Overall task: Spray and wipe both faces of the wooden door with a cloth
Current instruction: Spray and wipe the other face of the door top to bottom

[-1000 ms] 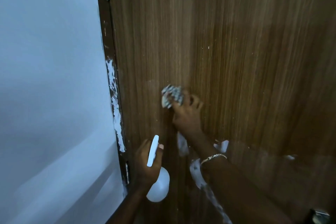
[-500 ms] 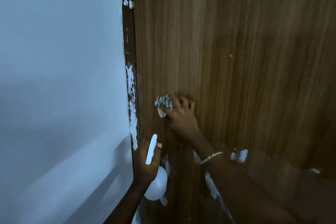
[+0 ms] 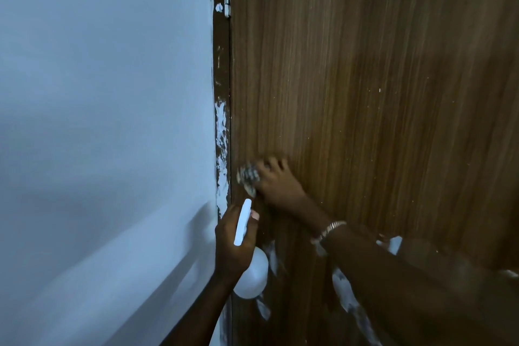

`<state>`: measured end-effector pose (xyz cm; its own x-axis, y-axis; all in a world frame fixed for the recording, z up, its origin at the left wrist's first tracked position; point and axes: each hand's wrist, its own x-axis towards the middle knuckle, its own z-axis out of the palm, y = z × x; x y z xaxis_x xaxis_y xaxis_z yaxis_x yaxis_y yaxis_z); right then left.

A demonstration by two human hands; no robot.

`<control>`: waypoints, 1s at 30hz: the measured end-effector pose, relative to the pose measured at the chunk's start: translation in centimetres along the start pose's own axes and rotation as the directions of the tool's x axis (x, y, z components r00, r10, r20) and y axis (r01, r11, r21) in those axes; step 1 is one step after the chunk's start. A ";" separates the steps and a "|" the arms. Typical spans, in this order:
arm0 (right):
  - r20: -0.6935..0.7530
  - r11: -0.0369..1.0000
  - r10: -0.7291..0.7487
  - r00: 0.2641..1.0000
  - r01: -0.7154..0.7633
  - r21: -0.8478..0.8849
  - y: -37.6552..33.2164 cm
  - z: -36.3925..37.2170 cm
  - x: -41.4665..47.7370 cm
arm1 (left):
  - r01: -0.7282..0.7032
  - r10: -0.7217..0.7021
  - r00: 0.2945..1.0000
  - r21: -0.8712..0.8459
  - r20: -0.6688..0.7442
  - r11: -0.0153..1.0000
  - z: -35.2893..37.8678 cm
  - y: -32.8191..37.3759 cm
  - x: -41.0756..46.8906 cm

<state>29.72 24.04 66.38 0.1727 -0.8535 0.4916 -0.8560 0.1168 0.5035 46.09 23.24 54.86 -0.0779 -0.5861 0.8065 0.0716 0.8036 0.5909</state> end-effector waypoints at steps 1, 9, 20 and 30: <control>0.014 0.997 -0.074 0.997 0.074 -0.026 -0.6 2.2 -2.2 | -0.013 0.013 1.000 0.000 0.001 1.000 -0.2 -0.2 -0.1; -0.333 0.789 0.607 0.721 -0.501 0.355 2.8 -2.5 0.8 | -0.036 0.037 0.998 0.019 -0.057 0.999 -2.9 -1.8 -1.0; -0.028 0.996 -0.040 0.999 0.042 0.075 -3.3 2.7 2.4 | 0.025 -0.025 1.000 -0.003 -0.020 1.000 -3.2 -3.1 -1.0; -0.359 0.884 0.462 0.811 -0.393 0.251 1.9 -5.2 7.7 | 0.015 -0.015 0.999 0.011 -0.048 1.000 -4.5 -4.1 -1.6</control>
<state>31.99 20.35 74.85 -0.0808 -0.4555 0.8866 -0.9474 0.3115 0.0737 50.40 20.41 51.18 -0.0310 -0.6023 0.7976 0.0597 0.7955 0.6030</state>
